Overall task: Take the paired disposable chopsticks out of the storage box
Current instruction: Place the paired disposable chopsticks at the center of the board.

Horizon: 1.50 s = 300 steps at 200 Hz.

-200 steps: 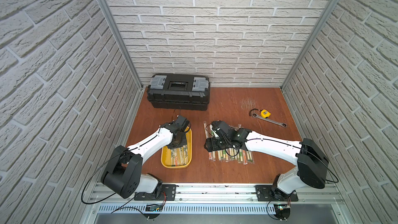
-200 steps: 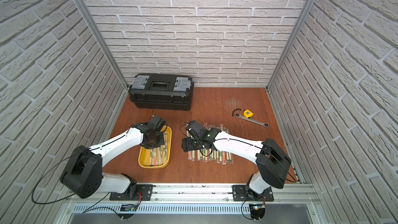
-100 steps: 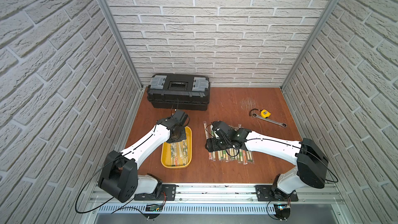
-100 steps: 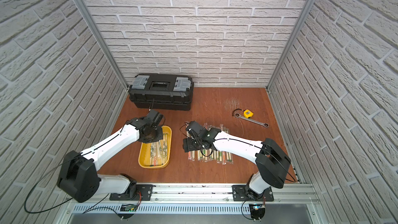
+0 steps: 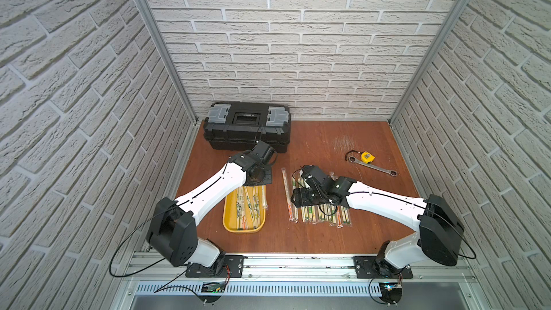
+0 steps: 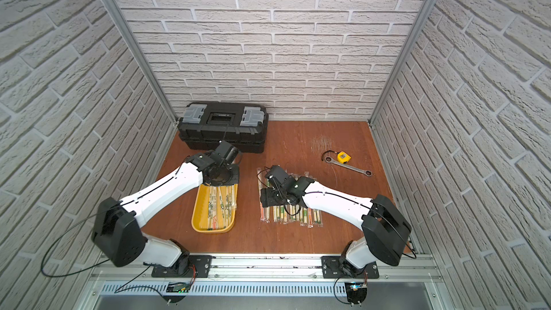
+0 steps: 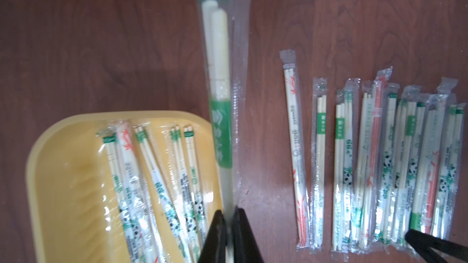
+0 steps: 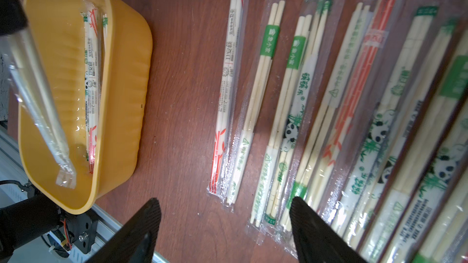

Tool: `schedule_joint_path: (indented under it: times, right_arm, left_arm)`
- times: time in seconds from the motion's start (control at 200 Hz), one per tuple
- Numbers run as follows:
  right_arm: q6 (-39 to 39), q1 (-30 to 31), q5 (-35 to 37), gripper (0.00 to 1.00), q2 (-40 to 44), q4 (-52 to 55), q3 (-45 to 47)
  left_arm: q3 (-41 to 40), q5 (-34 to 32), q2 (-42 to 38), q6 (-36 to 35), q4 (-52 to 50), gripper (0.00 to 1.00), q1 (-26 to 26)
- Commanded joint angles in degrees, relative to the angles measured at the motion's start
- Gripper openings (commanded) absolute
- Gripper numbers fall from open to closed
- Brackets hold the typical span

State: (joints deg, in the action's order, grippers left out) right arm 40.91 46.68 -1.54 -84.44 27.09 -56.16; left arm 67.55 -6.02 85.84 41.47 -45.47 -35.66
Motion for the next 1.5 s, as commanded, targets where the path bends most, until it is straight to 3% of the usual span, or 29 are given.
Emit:
schedule_joint_path:
  times: [0.0, 0.32, 0.86, 1.21, 1.495]
  right_arm:
    - [-0.61, -0.86, 1.76, 0.82, 3.26, 1.37, 1.95]
    - [0.21, -1.84, 2.71, 0.82, 7.68, 1.95, 5.95]
    - [0.34, -1.85, 2.34, 0.82, 7.88, 2.3, 5.23]
    - [0.25, -1.85, 1.99, 0.82, 6.61, 2.36, 3.96]
    - [0.32, -1.84, 1.9, 0.82, 6.55, 2.49, 4.04]
  left_arm:
    - [2.25, 1.57, 5.16, 2.05, 3.15, 0.04, -2.31]
    - [5.83, 3.43, 17.46, 3.64, 6.01, 0.06, -3.76]
    - [6.5, 7.22, 25.01, 3.53, 9.19, 0.12, -4.86]
    - [6.46, 7.94, 24.58, 3.0, 9.45, 0.28, -5.83]
    - [5.59, 6.13, 19.09, 2.39, 7.44, 0.41, -4.86]
